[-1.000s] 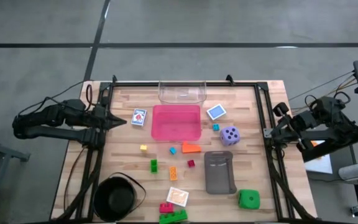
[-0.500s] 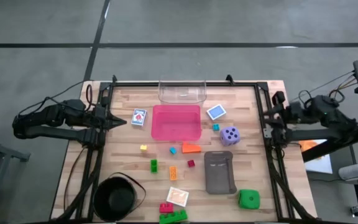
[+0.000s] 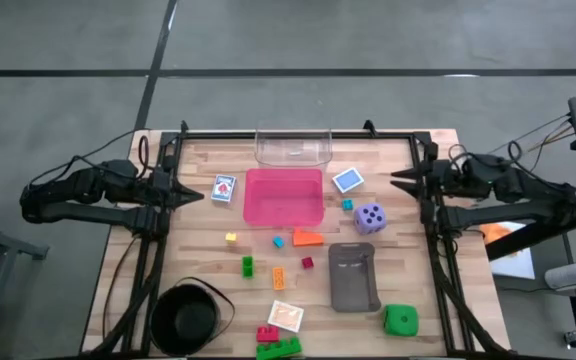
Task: Pick & Place Toys
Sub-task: Put the purple dice into the transparent bin
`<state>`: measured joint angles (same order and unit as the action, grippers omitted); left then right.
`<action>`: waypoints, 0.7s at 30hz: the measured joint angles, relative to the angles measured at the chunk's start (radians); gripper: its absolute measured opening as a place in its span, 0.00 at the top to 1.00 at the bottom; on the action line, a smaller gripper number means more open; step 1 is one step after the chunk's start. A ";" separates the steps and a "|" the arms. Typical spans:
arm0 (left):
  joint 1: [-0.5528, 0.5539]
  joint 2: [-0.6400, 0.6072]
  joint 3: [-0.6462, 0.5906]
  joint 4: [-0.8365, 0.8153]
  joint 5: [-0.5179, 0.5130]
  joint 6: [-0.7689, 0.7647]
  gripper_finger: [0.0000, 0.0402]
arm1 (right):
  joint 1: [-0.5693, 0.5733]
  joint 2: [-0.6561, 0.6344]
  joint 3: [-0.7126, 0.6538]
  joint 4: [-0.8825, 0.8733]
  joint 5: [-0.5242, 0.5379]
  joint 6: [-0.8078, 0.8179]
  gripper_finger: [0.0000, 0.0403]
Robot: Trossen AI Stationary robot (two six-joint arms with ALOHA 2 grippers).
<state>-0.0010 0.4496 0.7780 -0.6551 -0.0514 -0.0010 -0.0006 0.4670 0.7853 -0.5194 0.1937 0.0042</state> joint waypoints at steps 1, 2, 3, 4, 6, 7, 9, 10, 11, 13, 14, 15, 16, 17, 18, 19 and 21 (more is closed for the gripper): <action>0.000 0.000 0.000 0.000 0.000 0.000 1.00 | 0.000 0.011 0.000 0.008 0.000 0.000 0.78; 0.000 0.000 0.000 0.000 0.000 0.000 1.00 | 0.000 0.021 0.000 0.019 0.001 0.000 0.78; 0.000 0.000 0.000 0.000 0.000 0.000 1.00 | 0.000 0.031 0.000 0.029 0.001 0.000 0.78; 0.000 0.000 0.000 0.000 0.000 0.000 1.00 | -0.001 0.040 0.001 0.032 0.001 0.000 0.78; 0.000 0.000 0.000 0.000 0.000 0.000 1.00 | 0.000 0.059 0.008 0.038 0.003 0.000 0.78; 0.000 0.000 0.000 0.000 0.000 0.001 1.00 | 0.000 0.068 0.012 0.042 0.003 0.000 0.78; 0.000 0.000 0.000 -0.003 0.000 0.000 1.00 | 0.000 0.082 0.016 0.043 0.004 0.000 0.78; 0.000 0.000 0.000 -0.007 0.000 0.000 1.00 | 0.000 0.089 0.018 0.043 0.004 0.000 0.78; 0.000 0.000 0.000 -0.010 0.000 0.000 1.00 | 0.000 0.095 0.020 0.043 0.004 0.000 0.78; 0.000 0.000 0.000 -0.019 0.000 0.000 1.00 | 0.000 0.110 0.026 0.042 0.005 0.000 0.78; 0.000 0.000 0.000 -0.021 0.000 0.000 1.00 | 0.000 0.118 0.029 0.041 0.005 0.000 0.78; 0.000 0.000 0.000 -0.022 0.000 0.000 1.00 | 0.000 0.126 0.033 0.041 0.006 0.000 0.78; 0.000 0.000 0.000 -0.022 0.000 0.000 1.00 | 0.000 0.135 0.036 0.041 0.007 0.001 0.78; 0.000 0.000 0.000 -0.022 0.000 0.000 1.00 | 0.000 0.144 0.039 0.041 0.008 0.004 0.78; 0.000 0.000 0.000 -0.022 0.000 0.000 1.00 | 0.000 0.152 0.043 0.041 0.008 0.005 0.78; 0.001 0.000 0.000 -0.022 0.000 0.000 0.99 | 0.000 0.162 0.047 0.041 0.008 0.006 0.78; 0.001 0.000 0.000 -0.022 -0.001 0.000 0.98 | 0.000 0.180 0.054 0.040 0.010 0.007 0.77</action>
<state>-0.0002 0.4496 0.7776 -0.6776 -0.0524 -0.0010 -0.0010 0.6472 0.8389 -0.4789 0.2034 0.0112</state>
